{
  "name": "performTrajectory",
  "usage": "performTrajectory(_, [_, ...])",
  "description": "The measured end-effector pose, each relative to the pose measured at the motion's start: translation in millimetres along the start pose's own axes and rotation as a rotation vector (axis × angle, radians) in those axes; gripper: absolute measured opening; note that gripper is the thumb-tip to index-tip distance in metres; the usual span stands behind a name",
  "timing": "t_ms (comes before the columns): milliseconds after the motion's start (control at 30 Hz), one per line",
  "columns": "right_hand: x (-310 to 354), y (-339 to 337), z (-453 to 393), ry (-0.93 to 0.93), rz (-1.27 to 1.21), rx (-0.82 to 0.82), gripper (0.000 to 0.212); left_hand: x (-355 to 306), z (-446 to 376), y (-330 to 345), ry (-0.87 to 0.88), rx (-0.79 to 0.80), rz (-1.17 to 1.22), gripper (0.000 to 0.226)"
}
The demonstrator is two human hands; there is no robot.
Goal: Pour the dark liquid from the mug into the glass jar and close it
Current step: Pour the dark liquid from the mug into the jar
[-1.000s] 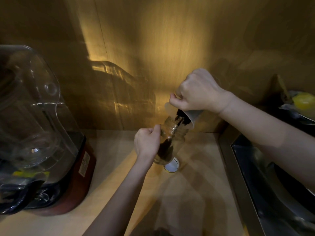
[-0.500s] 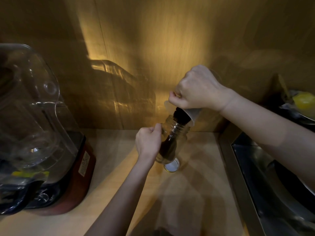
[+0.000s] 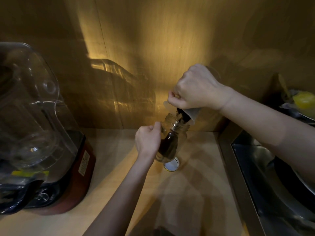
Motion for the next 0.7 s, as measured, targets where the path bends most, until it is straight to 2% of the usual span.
performTrajectory(700, [1.9, 1.5, -3.4, -0.009, 0.031, 0.003, 0.043, -2.7, -2.8, -4.6, -0.004, -0.006, 0.003, 0.039])
Point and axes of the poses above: each hand's wrist, its own z-axis away from the middle knuckle, its own y-axis out of the palm, x = y × z, the point moved 2 cm from there along -z, towards the middle knuckle, and after that the axes turned 11 degrees about -y, right-handed, at the moved point
